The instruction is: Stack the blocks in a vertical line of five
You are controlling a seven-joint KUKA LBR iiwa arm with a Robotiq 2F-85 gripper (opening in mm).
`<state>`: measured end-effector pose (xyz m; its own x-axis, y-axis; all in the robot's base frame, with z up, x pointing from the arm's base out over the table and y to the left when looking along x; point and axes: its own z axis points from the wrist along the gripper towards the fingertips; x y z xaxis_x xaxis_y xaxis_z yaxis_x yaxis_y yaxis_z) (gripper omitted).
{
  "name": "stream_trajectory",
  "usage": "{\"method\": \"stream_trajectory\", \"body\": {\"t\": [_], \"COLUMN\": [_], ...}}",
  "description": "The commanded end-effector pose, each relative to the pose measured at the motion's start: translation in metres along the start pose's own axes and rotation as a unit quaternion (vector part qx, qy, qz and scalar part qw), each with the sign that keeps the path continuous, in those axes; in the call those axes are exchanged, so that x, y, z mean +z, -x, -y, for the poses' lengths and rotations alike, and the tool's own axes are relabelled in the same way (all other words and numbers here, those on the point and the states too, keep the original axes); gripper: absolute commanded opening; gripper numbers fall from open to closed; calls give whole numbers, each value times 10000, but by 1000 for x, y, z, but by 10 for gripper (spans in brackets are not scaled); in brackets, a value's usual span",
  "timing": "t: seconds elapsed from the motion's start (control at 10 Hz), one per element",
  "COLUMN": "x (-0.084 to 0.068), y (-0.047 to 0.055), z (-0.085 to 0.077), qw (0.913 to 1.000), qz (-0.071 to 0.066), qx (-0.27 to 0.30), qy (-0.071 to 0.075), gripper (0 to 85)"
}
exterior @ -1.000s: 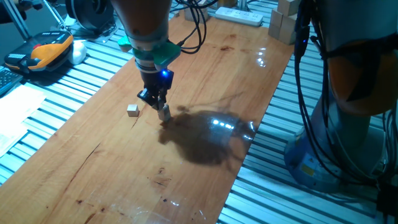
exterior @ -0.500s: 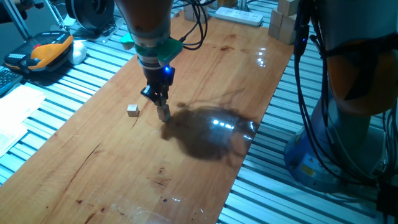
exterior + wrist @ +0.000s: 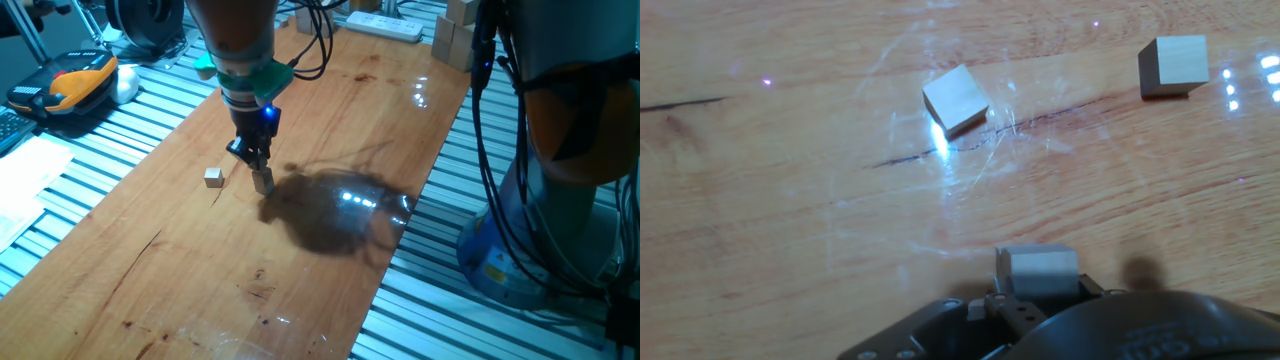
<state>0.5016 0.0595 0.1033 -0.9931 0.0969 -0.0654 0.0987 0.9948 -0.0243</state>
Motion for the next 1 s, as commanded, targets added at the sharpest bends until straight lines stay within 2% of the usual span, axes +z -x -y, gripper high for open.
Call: {"method": "stream_trajectory", "body": {"t": [0.0, 0.5, 0.9], "x": [0, 8, 8], "y": [0, -3, -4], "z": [0, 3, 4], "qw": [10000, 10000, 10000], "qz": [0, 23, 31], "qx": [2, 10, 18], "qy": [0, -1, -9], "gripper": [0, 0, 0]}}
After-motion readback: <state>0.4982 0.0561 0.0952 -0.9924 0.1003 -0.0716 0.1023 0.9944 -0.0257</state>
